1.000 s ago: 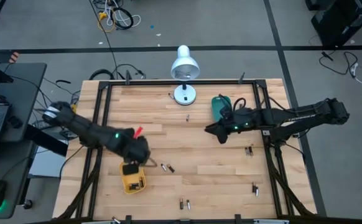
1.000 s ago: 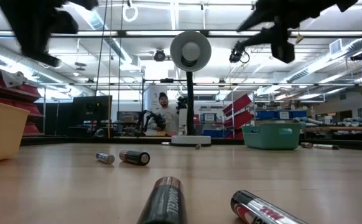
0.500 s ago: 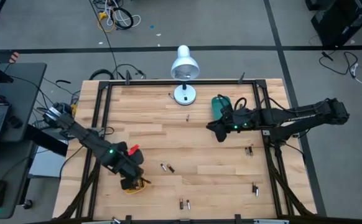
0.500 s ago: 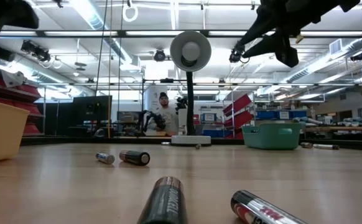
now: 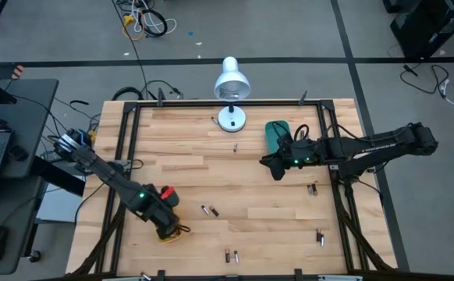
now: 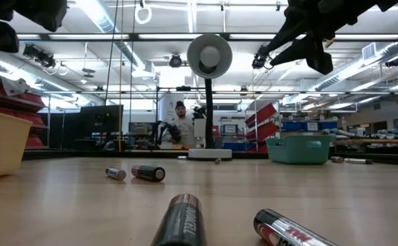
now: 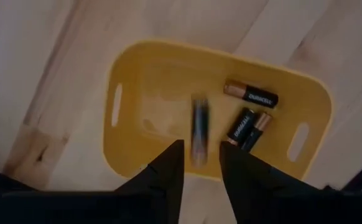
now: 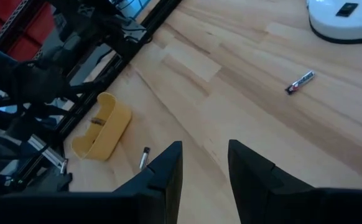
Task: Sort batteries
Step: Put the golden battery into the yellow bin
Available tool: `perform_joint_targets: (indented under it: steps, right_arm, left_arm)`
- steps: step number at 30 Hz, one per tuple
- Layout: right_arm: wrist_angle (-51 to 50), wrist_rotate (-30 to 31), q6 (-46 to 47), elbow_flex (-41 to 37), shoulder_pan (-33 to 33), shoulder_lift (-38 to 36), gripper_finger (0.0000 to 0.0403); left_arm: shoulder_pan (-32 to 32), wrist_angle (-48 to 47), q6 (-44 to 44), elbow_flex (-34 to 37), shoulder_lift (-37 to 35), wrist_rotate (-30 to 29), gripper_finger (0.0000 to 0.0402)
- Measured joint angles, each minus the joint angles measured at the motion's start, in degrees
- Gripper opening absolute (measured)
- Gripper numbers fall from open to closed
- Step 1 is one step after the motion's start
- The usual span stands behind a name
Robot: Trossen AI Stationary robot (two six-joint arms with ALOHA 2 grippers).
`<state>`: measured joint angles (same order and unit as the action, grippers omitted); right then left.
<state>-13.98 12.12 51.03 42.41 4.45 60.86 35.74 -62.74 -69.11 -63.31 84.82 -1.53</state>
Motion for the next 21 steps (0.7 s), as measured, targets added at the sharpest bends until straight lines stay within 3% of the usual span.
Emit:
perform_joint_targets:
  steps: [6,11,15,21]
  right_arm:
    - [0.0,0.0,1.5,0.0,0.0,0.0,0.0115]
    - [0.0,-0.3,3.3,0.0,0.0,0.0,0.0115]
    - [0.1,-0.9,3.3,0.0,0.1,0.0,0.0115]
    - [0.1,-1.7,4.2,0.0,0.1,0.0,0.0115]
  left_arm:
    - [-1.6,1.0,1.6,0.0,0.0,-3.8,0.0148]
    - [-5.0,10.3,7.7,0.0,0.0,-7.5,0.0149]
    - [-8.6,18.7,19.1,0.0,0.0,-10.2,0.0149]
    - [-14.2,28.2,46.2,0.0,0.5,-12.5,0.0149]
